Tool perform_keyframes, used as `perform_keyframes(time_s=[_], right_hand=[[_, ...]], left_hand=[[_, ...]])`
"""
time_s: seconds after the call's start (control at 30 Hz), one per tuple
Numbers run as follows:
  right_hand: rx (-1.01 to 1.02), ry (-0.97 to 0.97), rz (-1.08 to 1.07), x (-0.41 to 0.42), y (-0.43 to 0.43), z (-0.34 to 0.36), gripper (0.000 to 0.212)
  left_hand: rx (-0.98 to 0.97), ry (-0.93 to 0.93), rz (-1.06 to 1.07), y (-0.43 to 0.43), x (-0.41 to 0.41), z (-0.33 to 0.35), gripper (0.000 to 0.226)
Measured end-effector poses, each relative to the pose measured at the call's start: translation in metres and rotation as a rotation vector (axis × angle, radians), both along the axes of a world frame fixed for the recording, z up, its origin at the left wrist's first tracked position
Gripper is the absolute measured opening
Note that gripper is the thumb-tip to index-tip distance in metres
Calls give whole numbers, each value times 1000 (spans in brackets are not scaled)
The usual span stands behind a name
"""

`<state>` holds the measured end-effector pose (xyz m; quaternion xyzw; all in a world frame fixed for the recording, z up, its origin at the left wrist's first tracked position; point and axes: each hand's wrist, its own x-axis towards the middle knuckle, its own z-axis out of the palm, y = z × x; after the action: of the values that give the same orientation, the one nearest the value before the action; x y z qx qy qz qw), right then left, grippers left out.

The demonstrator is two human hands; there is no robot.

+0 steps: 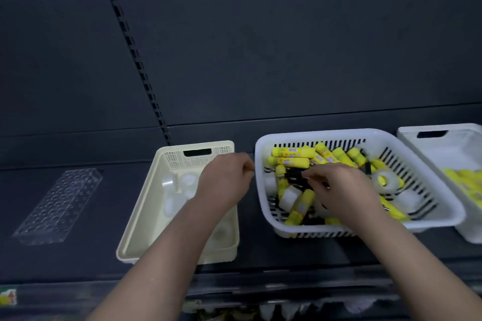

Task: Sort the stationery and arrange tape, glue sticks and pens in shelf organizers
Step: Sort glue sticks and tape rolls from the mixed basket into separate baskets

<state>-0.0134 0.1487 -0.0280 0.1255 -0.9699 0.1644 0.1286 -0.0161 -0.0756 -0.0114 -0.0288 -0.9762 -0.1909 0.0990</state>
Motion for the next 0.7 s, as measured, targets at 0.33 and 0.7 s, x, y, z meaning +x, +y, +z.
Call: perform_keyframes(time_s=[0.33, 0.7], right_hand=[[-22, -121, -36, -1, 61, -10, 21], [255, -88, 49, -13, 49, -9, 25]], left_hand=[[-267, -72, -113, 84, -8, -13, 23], [-49, 165, 8, 85, -13, 6, 27]])
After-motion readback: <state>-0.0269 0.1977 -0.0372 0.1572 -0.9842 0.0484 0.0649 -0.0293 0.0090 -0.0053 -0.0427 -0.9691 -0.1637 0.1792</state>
